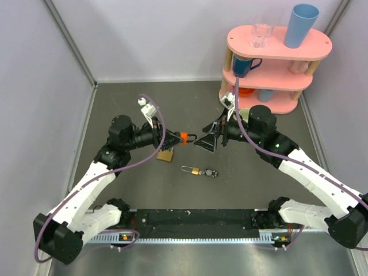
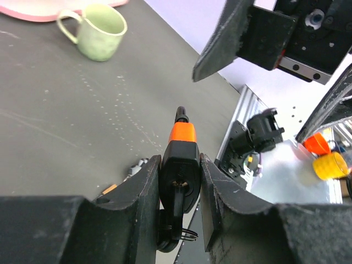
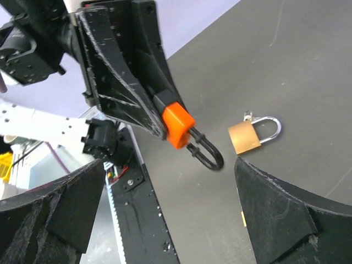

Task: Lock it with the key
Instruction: Pick up the lock from the center of the board, then lock the lock.

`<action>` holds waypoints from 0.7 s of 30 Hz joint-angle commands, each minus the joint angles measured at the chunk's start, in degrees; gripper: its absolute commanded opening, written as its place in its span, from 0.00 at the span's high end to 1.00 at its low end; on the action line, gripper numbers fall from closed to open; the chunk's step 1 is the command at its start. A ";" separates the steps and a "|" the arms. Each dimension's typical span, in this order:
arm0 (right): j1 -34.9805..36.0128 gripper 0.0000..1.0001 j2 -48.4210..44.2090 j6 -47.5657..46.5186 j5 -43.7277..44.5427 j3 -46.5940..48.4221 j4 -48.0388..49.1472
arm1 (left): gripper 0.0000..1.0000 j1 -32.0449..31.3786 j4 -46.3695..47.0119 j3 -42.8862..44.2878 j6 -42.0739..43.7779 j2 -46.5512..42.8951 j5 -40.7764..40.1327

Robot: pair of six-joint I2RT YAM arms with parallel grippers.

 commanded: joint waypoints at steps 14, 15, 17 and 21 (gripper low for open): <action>-1.08 0.09 8.85 16.07 -5.34 -4.78 26.46 | 1.00 20.85 29.42 -14.11 -25.36 -8.59 14.27; -0.91 0.11 11.21 17.13 -5.52 -4.52 28.48 | 1.00 21.03 30.74 -14.20 -27.20 -8.59 14.89; -0.21 0.15 13.69 17.58 -5.78 -2.86 29.55 | 1.00 21.39 31.54 -13.59 -27.92 -8.33 16.21; 0.76 0.24 17.30 18.80 -5.17 -0.13 31.47 | 1.00 21.47 31.19 -12.61 -28.54 -8.33 17.18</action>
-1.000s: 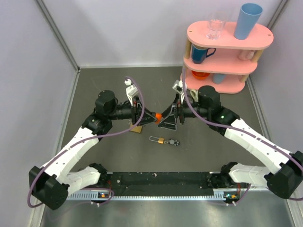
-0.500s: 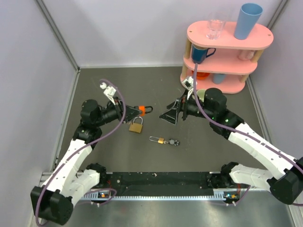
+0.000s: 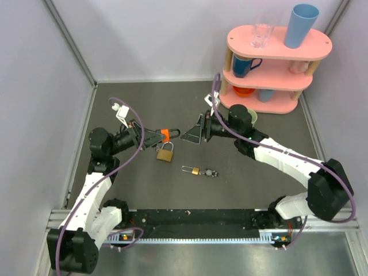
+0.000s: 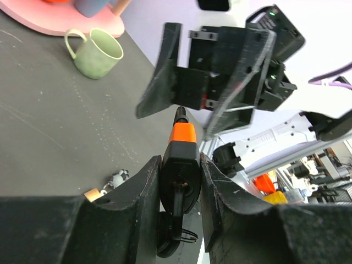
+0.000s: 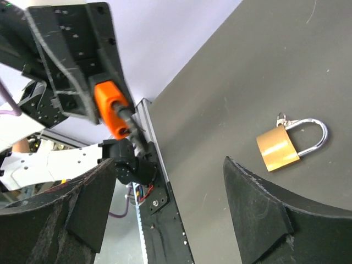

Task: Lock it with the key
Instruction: Lock the lock.

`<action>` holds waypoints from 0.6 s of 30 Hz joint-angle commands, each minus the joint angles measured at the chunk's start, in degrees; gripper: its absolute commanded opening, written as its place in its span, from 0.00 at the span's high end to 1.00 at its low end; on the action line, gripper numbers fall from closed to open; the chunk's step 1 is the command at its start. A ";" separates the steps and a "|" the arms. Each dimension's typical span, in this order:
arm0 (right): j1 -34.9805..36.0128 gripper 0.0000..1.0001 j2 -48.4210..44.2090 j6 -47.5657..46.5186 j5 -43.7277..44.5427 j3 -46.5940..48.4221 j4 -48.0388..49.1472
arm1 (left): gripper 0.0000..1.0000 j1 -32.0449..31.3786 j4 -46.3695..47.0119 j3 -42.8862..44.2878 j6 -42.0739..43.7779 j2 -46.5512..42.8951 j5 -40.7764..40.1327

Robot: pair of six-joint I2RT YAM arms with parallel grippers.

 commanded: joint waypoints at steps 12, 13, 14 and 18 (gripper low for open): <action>2.02 0.54 2.51 5.53 -3.28 5.08 12.28 | 1.00 0.38 12.06 2.16 -6.48 0.51 4.21; 2.37 0.57 2.59 5.53 -3.37 5.17 12.28 | 1.00 0.38 12.42 2.25 -6.66 0.60 4.12; 2.63 0.58 2.77 5.10 -3.28 5.17 12.11 | 1.00 0.38 12.68 2.07 -7.01 0.60 4.03; 3.51 0.65 3.30 4.92 -3.54 5.35 12.37 | 1.00 0.38 14.26 2.07 -7.89 0.95 3.94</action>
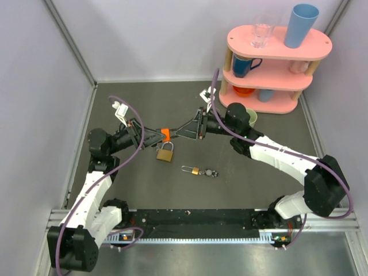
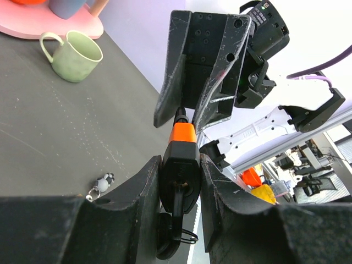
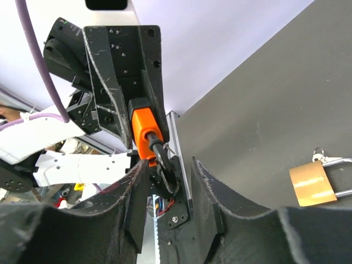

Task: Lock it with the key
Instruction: Lock the lock.

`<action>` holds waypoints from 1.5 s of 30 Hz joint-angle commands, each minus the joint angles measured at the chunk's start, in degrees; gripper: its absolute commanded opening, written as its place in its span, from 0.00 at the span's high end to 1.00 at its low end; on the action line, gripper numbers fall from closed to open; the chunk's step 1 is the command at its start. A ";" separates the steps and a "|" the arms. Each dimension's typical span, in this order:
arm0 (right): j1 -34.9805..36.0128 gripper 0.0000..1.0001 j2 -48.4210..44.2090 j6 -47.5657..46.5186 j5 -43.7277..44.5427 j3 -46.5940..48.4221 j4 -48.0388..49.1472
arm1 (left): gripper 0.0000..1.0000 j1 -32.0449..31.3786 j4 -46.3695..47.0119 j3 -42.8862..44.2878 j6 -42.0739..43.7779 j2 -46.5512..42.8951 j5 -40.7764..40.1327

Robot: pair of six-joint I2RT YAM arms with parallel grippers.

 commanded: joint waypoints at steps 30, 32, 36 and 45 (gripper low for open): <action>4.71 1.00 0.04 -0.40 0.69 2.68 7.21 | 1.00 -2.21 17.89 0.82 -10.08 1.88 0.56; 4.80 1.00 -0.04 0.04 0.60 2.77 7.30 | 1.00 -2.38 17.71 0.73 -9.81 1.97 0.47; 5.59 1.00 0.04 0.22 0.86 3.47 7.12 | 1.00 -3.00 17.45 0.64 -9.37 2.15 -0.15; 6.99 1.00 0.75 0.22 1.39 4.09 7.12 | 1.00 -5.46 18.33 0.82 -9.02 3.29 -1.73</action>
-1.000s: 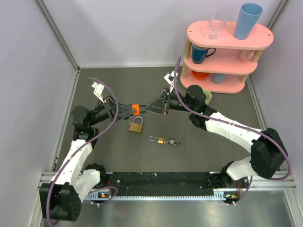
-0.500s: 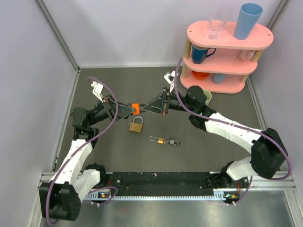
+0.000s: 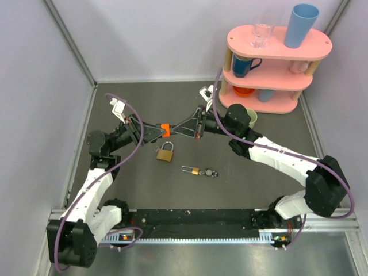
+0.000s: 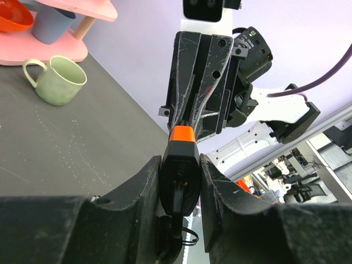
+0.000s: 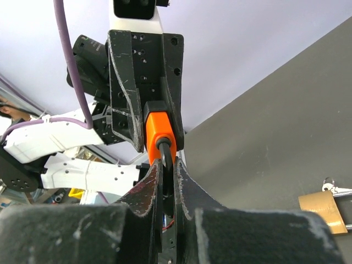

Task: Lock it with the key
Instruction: Lock the lock.

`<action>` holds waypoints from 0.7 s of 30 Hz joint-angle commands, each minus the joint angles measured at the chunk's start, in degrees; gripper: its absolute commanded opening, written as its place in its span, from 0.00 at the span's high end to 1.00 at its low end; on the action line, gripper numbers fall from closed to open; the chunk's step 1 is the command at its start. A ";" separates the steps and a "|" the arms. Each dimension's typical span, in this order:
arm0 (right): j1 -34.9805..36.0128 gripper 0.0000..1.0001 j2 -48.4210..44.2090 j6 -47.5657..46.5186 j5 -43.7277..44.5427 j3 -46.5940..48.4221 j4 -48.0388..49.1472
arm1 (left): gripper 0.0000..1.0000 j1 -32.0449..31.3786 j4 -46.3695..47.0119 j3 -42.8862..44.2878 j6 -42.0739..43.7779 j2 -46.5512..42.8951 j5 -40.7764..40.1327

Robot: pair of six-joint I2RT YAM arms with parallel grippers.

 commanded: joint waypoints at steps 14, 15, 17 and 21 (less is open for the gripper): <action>4.81 1.00 1.69 0.07 -0.34 4.47 2.20 | 1.00 -9.31 5.98 2.29 2.00 3.89 -1.47; 4.81 1.00 1.60 0.15 -0.34 4.64 2.20 | 1.00 -9.66 5.98 2.47 2.18 4.33 -1.82; 4.73 1.00 1.69 0.16 -0.34 5.26 2.20 | 1.00 -10.54 5.98 2.47 2.62 4.60 -2.35; 4.81 1.00 1.69 0.07 -0.60 5.96 2.12 | 1.00 -11.42 5.98 2.82 3.06 5.21 -2.88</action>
